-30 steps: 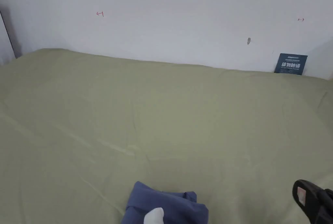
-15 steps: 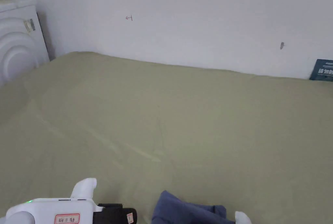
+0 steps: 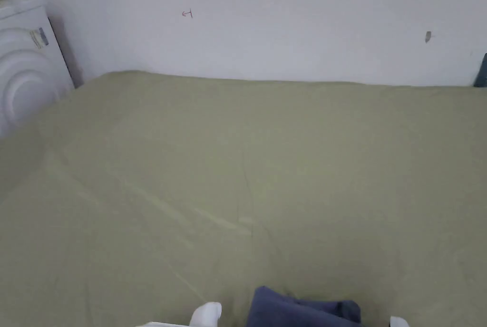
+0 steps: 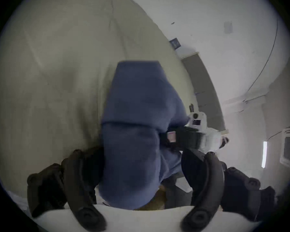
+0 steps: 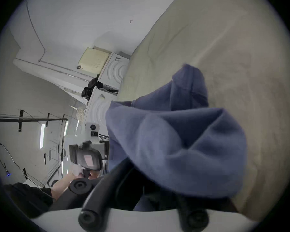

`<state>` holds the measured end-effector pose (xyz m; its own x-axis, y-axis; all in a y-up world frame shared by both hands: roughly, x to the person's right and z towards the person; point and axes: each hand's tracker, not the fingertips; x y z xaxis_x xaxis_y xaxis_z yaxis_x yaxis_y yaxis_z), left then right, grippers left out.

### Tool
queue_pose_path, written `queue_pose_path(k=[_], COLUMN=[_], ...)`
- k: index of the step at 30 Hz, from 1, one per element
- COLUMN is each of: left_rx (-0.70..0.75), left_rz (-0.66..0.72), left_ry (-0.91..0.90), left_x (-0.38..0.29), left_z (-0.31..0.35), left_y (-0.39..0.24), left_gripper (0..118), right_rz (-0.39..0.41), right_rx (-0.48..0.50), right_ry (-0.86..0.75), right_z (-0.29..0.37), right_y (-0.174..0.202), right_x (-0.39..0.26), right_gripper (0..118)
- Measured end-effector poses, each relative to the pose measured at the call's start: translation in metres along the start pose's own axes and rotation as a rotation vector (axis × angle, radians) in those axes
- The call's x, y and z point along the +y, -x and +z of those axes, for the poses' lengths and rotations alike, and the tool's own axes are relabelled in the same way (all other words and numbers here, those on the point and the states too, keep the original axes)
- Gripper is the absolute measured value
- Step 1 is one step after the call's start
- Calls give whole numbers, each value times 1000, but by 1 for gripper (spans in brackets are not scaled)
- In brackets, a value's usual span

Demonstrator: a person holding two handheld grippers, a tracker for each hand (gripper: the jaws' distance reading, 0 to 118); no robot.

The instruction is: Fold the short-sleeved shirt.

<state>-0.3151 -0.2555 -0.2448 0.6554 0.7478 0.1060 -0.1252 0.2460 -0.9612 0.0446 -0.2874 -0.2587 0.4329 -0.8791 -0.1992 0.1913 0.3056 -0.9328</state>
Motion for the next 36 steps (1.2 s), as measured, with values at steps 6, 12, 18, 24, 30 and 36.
queue_pose_path(k=[6,12,18,24,30,36], left_rx=[-97,-50,-76,1,88,353], left_rz=[138,48,12,60,83,105], left_ry=[-25,-47,-90,-229,-400,-360], left_x=[-8,-7,3,12,43,85], left_z=[22,25,55,140,257,344], left_y=[26,14,22,65,111,170], left_gripper=[25,24,24,24,24,24], right_rz=[-21,-35,30,25,109,166], right_rx=[18,4,-104,-120,-60,-73], right_ry=[-50,-91,-197,-330,-382,-369], right_z=[0,4,21,45,57,66], right_y=[-1,1,14,22,68,98], right_x=[-1,-3,5,24,31,24], right_gripper=[0,0,0,0,0,0])
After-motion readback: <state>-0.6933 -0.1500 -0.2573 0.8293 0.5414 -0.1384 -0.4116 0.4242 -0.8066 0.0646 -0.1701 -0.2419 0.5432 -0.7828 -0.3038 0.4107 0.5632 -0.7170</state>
